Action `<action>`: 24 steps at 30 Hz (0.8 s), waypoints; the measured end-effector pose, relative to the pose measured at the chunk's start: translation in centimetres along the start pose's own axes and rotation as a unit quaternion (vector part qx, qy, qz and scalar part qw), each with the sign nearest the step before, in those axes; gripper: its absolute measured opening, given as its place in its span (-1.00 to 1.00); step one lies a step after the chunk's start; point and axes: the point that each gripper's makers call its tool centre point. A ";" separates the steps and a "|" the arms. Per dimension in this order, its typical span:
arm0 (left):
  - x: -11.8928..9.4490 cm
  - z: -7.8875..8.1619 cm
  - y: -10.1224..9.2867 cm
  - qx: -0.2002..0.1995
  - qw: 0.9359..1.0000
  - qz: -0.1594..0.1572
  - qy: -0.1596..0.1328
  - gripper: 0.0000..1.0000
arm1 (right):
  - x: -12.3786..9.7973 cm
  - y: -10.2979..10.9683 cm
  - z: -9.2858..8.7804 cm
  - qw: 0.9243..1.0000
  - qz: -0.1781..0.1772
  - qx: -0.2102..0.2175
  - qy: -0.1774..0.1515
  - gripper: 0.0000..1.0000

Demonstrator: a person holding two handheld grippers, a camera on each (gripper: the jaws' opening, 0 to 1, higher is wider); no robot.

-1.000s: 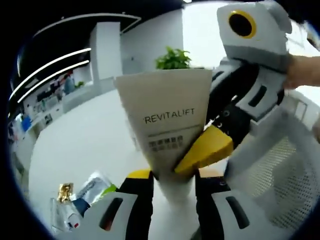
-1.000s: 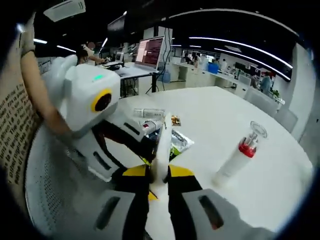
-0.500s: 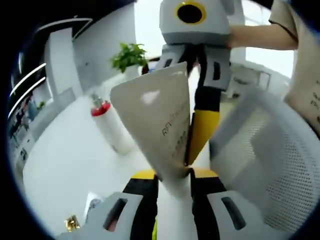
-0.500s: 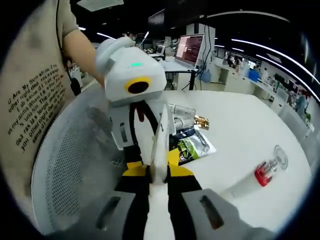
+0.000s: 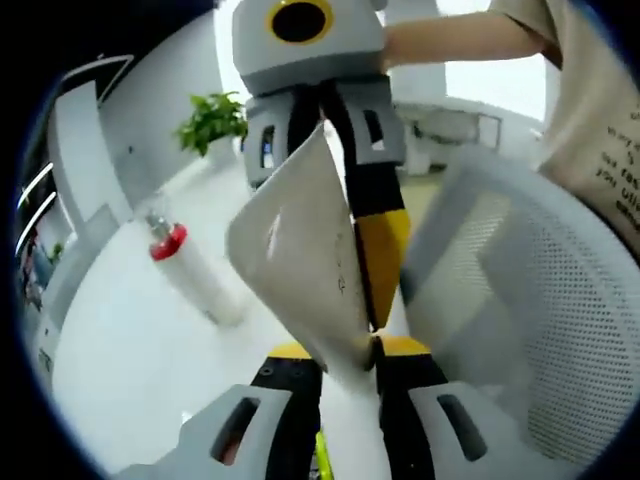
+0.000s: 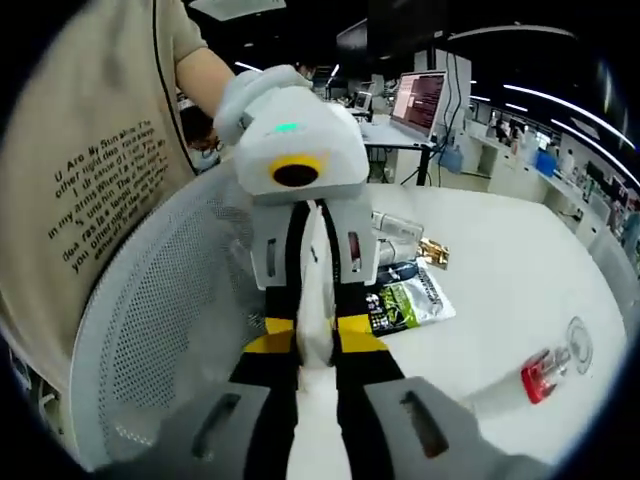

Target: Arrange the skincare products in the storage area until every visible bottle or jar stands upright without overlapping.

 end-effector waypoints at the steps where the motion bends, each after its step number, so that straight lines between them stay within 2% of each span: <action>1: 0.0 0.0 0.0 -0.001 1.000 -0.001 -0.002 -0.67 | 0.0 0.0 0.0 1.000 -0.006 0.006 -0.002 -0.75; 6: -0.1 0.0 -0.2 -0.017 1.000 0.007 -0.017 -0.68 | 0.0 -0.1 0.3 0.996 -0.066 0.053 -0.020 -0.68; 9: -0.3 -0.1 -0.1 -0.028 0.999 0.013 -0.026 -0.68 | 0.0 -0.6 0.0 0.989 -0.104 0.100 -0.021 -0.63; 11: -0.4 -0.3 0.1 -0.043 0.998 0.020 -0.028 -0.68 | -0.2 -1.4 -0.8 0.981 -0.144 0.127 -0.021 -0.57; 14: -0.3 -0.2 0.2 -0.048 0.998 0.022 -0.034 -0.69 | -0.7 -1.6 -0.6 0.965 -0.185 0.173 -0.070 -0.49; 15: -0.3 -0.2 0.1 -0.046 0.998 0.022 -0.034 -0.69 | -1.1 -1.7 -0.5 0.957 -0.202 0.189 -0.090 -0.47; 17: -0.3 -0.2 0.1 -0.043 0.998 0.022 -0.033 -0.69 | -1.9 -1.7 -0.8 0.944 -0.232 0.209 -0.109 -0.36; 20: -0.3 -0.1 0.1 -0.035 0.999 0.020 -0.033 -0.68 | -2.8 -1.8 -1.9 0.930 -0.271 0.222 -0.114 -0.07; 23: -0.2 -0.2 0.2 -0.027 0.999 0.017 -0.033 -0.68 | -3.7 -1.5 -2.3 0.917 -0.295 0.239 -0.120 0.07; 24: -0.2 -0.2 0.4 -0.026 0.999 0.016 -0.034 -0.68 | -4.2 -1.6 -2.4 0.910 -0.308 0.246 -0.130 0.11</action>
Point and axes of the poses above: the point that each gripper's makers call its tool centre point, and the gripper's own axes: x roughly forward along the fingers, y roughly to its left, z roughly out of its top, and after that the axes turned 5 degrees about x, right-handed
